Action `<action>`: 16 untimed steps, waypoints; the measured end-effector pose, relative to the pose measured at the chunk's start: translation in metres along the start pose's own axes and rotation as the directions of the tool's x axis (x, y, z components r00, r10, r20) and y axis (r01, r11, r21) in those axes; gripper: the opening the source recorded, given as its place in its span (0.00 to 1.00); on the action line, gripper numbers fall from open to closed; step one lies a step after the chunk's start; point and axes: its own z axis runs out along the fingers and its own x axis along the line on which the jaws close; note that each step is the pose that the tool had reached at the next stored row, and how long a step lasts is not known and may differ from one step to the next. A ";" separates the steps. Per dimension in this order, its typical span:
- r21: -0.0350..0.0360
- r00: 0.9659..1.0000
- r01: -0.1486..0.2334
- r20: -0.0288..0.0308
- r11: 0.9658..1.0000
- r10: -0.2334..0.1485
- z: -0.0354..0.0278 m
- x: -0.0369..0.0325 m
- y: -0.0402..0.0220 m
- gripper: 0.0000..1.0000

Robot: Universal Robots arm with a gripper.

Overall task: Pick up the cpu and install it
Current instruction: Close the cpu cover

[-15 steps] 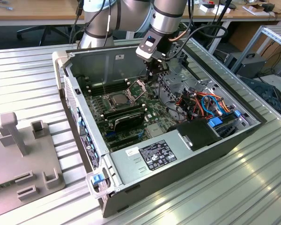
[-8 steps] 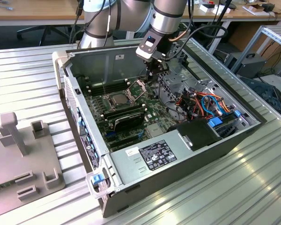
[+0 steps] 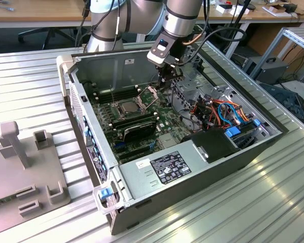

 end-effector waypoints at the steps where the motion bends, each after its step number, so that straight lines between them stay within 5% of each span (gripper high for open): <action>1: 0.000 1.000 0.000 0.000 1.000 0.000 0.0000 0.0000 0.0000 0.11; 7: 0.000 1.000 0.000 0.000 1.000 0.000 0.0027 0.0000 -0.0001 0.11; 16: 0.001 1.000 0.000 0.000 1.000 0.000 0.0167 -0.0003 0.0008 0.11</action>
